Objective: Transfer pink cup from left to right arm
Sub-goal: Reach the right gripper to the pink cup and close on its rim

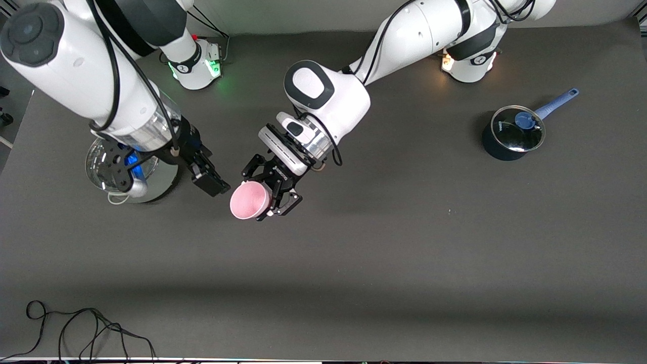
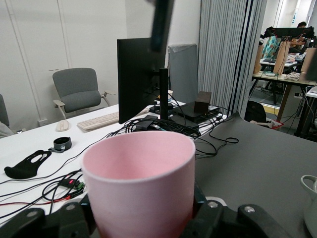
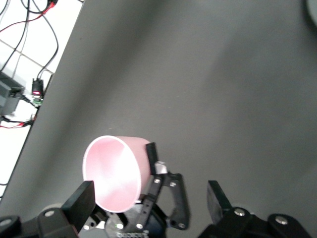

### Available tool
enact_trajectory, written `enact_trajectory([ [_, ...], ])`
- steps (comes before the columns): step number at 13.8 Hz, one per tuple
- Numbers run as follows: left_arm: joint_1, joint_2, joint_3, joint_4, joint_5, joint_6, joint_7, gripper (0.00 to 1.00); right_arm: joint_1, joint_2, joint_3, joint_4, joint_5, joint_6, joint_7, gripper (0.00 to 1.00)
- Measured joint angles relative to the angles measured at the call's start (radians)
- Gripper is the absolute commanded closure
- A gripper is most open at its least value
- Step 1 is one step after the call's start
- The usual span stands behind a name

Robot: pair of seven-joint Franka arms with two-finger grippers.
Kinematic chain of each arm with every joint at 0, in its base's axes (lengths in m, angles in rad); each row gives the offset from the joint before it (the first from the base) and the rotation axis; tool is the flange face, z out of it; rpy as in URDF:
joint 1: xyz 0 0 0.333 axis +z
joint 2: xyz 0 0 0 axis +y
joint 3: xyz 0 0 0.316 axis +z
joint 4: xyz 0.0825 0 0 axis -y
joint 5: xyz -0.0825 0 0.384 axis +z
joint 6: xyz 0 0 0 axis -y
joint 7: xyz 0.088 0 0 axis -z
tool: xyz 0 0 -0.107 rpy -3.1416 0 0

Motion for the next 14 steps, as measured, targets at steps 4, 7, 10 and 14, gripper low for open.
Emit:
enact_trajectory([
  [4, 0.000, -0.001, 0.000, 0.005, 0.000, 0.000, -0.002, 1.00, 0.000, 0.041, 0.000, 0.011, 0.031, 0.035, 0.014, 0.00],
  [7, -0.002, -0.001, 0.000, 0.008, 0.000, 0.000, -0.003, 1.00, 0.000, 0.049, 0.000, 0.011, 0.052, 0.035, 0.019, 0.00],
  [10, -0.002, -0.001, 0.000, 0.008, 0.000, 0.000, -0.004, 1.00, 0.000, 0.068, 0.000, 0.011, 0.056, 0.034, 0.019, 0.01],
  [14, -0.002, -0.001, 0.001, 0.008, 0.000, 0.000, -0.004, 1.00, 0.000, 0.089, 0.000, 0.011, 0.058, 0.033, 0.019, 0.03],
])
